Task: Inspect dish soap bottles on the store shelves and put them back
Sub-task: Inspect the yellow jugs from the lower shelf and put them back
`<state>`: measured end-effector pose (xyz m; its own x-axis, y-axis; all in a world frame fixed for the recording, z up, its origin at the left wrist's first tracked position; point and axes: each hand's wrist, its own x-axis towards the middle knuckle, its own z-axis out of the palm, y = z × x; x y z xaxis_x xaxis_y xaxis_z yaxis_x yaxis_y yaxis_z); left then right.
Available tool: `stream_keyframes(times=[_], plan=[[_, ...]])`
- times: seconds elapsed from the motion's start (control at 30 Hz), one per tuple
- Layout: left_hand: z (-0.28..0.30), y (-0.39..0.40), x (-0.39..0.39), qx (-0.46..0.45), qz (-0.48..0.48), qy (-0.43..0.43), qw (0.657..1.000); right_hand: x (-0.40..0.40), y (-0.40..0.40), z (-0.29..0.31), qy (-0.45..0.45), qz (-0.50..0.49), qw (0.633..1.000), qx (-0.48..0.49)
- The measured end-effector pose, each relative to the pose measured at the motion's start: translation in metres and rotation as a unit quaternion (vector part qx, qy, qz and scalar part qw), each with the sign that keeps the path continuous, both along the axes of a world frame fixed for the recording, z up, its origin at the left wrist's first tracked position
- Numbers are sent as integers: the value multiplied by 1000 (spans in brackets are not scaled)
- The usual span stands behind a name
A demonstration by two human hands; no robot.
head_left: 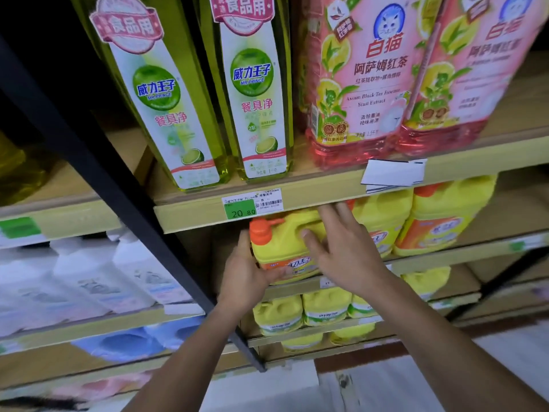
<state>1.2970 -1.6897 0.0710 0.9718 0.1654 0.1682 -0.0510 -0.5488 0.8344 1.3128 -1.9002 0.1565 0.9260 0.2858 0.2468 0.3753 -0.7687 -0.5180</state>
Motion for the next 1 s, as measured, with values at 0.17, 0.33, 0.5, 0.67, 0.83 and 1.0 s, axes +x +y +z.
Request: stream_keyframes(times=[0.17,0.33,0.5,0.67,0.83,1.0], plan=[[-15,1,-23,-2,-26,-63,998,-38,-10,-1,24,10,1000,10],[-22,10,-44,6,-52,-89,995,-75,-16,-8,60,7,998,26],[3,24,-59,4,-98,-98,990,-95,-16,5,45,5,997,67],[30,27,-77,-79,-172,-43,981,-97,-32,40,-12,-10,999,49],[47,14,-83,-169,-221,12,960,-91,-52,62,44,-17,994,101],[49,-9,-87,-267,-237,84,930,-86,-68,63,152,-22,959,238]])
